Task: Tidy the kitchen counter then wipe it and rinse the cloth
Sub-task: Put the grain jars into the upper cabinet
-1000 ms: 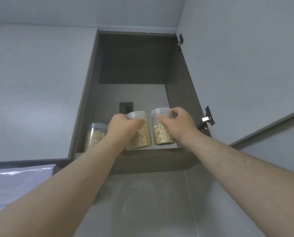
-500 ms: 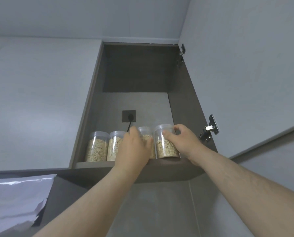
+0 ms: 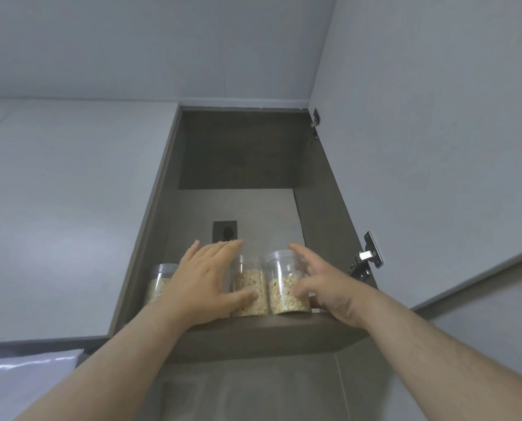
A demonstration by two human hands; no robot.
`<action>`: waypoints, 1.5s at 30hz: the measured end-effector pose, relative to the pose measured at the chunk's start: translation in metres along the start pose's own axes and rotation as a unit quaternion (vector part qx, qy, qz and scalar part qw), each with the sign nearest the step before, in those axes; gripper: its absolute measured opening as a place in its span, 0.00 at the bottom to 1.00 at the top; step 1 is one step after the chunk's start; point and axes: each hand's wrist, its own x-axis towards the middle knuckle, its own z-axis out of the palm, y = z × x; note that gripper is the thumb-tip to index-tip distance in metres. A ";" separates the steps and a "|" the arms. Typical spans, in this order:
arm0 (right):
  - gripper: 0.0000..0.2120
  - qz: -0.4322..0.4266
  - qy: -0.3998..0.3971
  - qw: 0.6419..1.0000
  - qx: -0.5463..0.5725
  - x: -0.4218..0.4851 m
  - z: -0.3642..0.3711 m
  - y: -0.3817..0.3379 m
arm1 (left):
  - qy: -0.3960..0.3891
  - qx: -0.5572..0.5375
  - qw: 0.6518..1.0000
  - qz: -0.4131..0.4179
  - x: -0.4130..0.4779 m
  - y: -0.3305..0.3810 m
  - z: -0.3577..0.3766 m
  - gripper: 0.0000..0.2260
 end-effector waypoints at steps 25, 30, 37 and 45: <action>0.47 0.049 -0.036 0.996 -0.072 0.002 0.005 -0.008 | -0.028 -0.041 0.996 -0.069 -0.001 0.000 0.008 0.35; 0.47 0.055 -0.037 0.991 -0.114 0.002 0.007 -0.009 | -0.041 -0.028 0.996 -0.077 0.000 0.000 0.007 0.35; 0.48 0.057 -0.035 0.987 -0.149 0.005 0.008 -0.003 | -0.046 -0.012 0.996 -0.076 0.001 0.000 0.010 0.35; 0.47 0.056 -0.034 0.981 -0.180 0.004 0.009 -0.005 | -0.050 -0.006 0.996 -0.079 0.001 -0.002 0.012 0.36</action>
